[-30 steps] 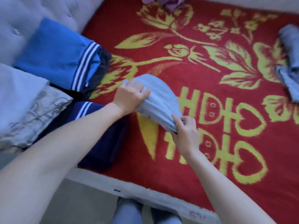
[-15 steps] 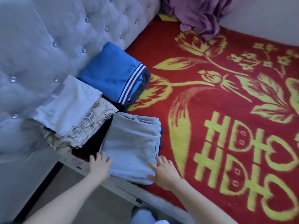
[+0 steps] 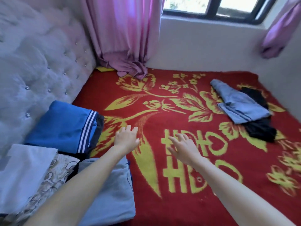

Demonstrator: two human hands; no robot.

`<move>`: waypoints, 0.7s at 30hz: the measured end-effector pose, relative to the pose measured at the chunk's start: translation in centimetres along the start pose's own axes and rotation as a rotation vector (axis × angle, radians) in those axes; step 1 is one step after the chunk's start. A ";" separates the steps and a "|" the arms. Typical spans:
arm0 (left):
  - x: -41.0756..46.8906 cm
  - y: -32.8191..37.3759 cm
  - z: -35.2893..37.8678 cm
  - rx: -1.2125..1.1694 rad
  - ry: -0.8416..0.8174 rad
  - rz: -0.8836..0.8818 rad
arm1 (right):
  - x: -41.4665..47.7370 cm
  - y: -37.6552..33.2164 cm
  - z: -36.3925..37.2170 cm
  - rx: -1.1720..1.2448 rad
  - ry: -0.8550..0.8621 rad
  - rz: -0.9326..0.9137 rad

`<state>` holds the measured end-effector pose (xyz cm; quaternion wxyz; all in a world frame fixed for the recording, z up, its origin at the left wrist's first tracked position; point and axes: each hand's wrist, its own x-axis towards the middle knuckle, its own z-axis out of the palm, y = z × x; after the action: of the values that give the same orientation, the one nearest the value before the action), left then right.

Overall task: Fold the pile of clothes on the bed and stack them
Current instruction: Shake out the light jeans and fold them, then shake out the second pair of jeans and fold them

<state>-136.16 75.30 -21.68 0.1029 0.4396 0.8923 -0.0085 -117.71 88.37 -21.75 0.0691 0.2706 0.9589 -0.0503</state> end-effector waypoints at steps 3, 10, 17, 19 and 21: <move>-0.9 2.7 -3.1 -0.037 0.127 0.088 | -2.0 2.8 -4.0 -0.040 0.090 0.007; -3.7 10.1 -10.3 -0.050 0.414 0.159 | -9.5 8.9 -11.7 -0.016 0.312 0.100; -9.5 21.3 -11.0 -0.102 0.485 0.252 | -20.3 14.7 -13.7 0.000 0.383 0.162; -11.3 24.5 -10.5 -0.103 0.471 0.277 | -23.5 16.3 -13.8 -0.001 0.405 0.182; -12.8 27.6 -10.1 -0.121 0.454 0.309 | -27.0 17.7 -13.9 -0.011 0.445 0.208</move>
<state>-108.67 83.24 -7.28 -0.0735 0.5539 0.8138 0.1594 -87.04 91.43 -4.76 -0.1373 0.3718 0.9178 0.0232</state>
